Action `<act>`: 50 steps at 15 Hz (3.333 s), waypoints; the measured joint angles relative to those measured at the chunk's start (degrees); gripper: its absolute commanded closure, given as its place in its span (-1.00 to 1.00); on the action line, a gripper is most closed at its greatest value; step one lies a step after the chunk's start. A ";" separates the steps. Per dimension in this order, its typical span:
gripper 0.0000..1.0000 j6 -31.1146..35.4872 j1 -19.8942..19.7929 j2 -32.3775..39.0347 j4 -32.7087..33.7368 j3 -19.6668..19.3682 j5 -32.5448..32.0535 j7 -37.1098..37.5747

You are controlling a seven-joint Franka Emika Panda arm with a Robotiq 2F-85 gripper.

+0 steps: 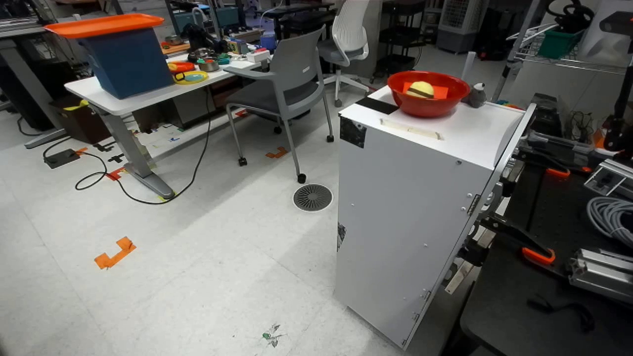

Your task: Remove the yellow plushy from the red bowl and put it on top of the shelf

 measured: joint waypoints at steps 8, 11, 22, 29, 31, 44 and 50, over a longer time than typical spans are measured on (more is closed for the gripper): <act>-1.00 -0.59 -0.82 0.00 0.27 0.04 0.00 1.24; -1.00 -0.59 -0.80 0.01 -0.15 0.95 -0.36 1.12; -1.00 -0.59 -0.95 9.54 5.73 0.14 -0.04 1.10; -1.00 -0.17 -1.92 18.05 11.44 -1.65 -0.10 1.05; -1.00 1.11 -1.94 19.32 12.10 -1.63 -0.23 0.75; -1.00 7.67 -0.39 21.64 11.99 -1.06 -0.24 -7.26; -1.00 7.54 -0.40 21.79 11.70 -0.97 -1.51 -6.39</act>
